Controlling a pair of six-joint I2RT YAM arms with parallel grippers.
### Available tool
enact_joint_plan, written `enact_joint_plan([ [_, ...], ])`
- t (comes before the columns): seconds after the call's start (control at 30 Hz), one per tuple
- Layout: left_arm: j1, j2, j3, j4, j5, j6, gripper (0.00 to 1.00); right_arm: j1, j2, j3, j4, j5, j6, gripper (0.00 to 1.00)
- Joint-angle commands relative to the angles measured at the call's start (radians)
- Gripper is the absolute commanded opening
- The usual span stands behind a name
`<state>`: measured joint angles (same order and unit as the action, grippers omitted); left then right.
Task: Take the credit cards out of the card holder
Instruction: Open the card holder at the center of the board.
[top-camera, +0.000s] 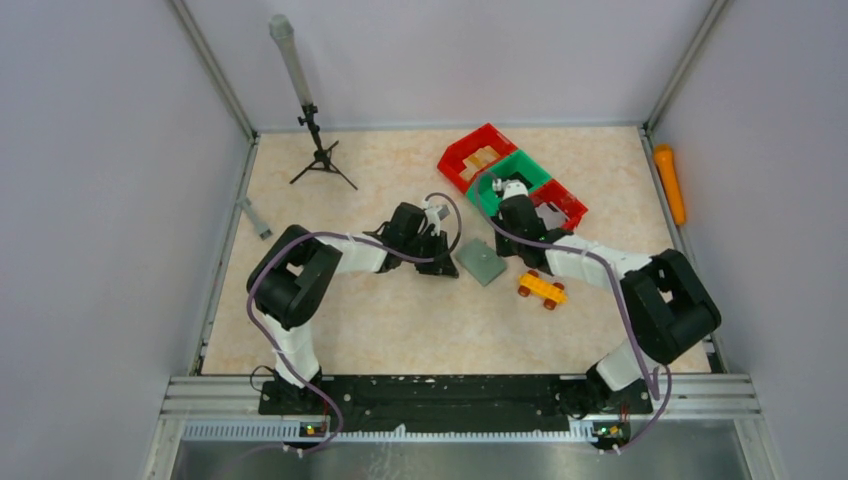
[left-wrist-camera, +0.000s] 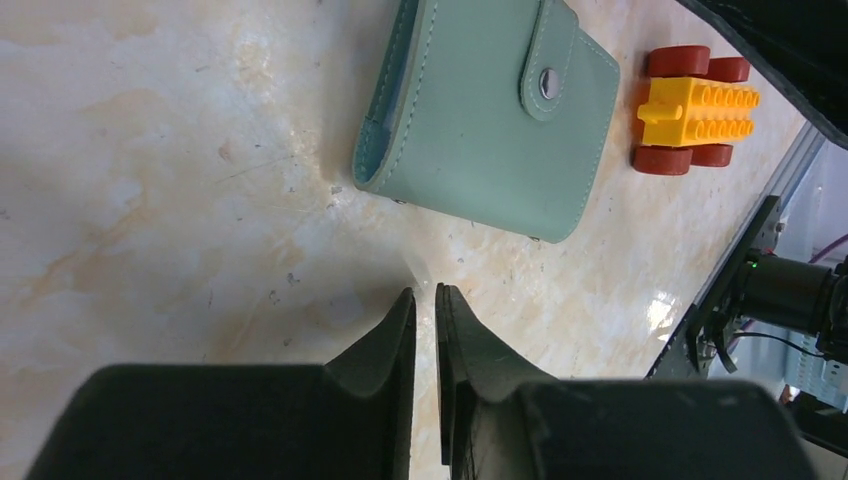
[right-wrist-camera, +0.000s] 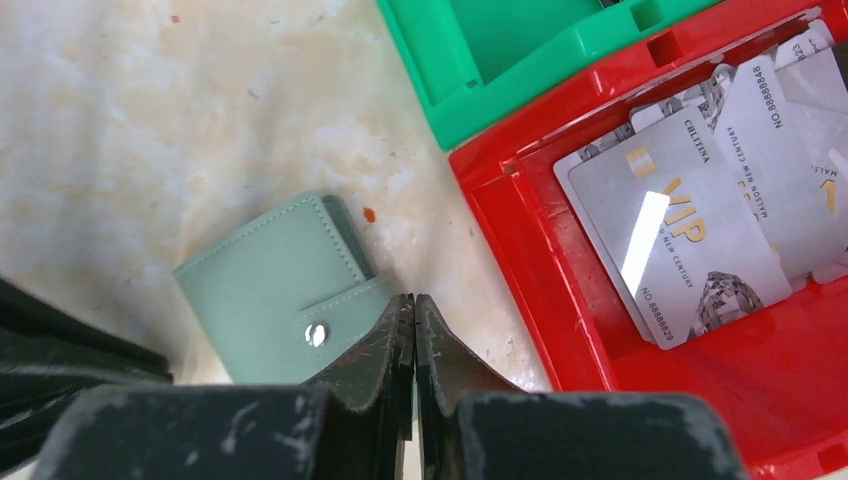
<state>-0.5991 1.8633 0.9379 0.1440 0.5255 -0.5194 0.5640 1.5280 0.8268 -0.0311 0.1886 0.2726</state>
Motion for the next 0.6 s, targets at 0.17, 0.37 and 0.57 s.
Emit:
enact_joint_plan([
  [0.17,0.001,-0.002,0.031,-0.071,-0.102,0.037,0.00,0.056,0.153,0.157,-0.174,0.129,-0.057,0.00],
  [0.37,0.001,0.005,0.043,-0.091,-0.118,0.041,0.00,0.095,0.225,0.209,-0.208,0.032,-0.087,0.00],
  [0.57,0.005,-0.027,0.036,-0.139,-0.258,0.038,0.00,0.096,0.177,0.178,-0.166,-0.018,-0.078,0.00],
])
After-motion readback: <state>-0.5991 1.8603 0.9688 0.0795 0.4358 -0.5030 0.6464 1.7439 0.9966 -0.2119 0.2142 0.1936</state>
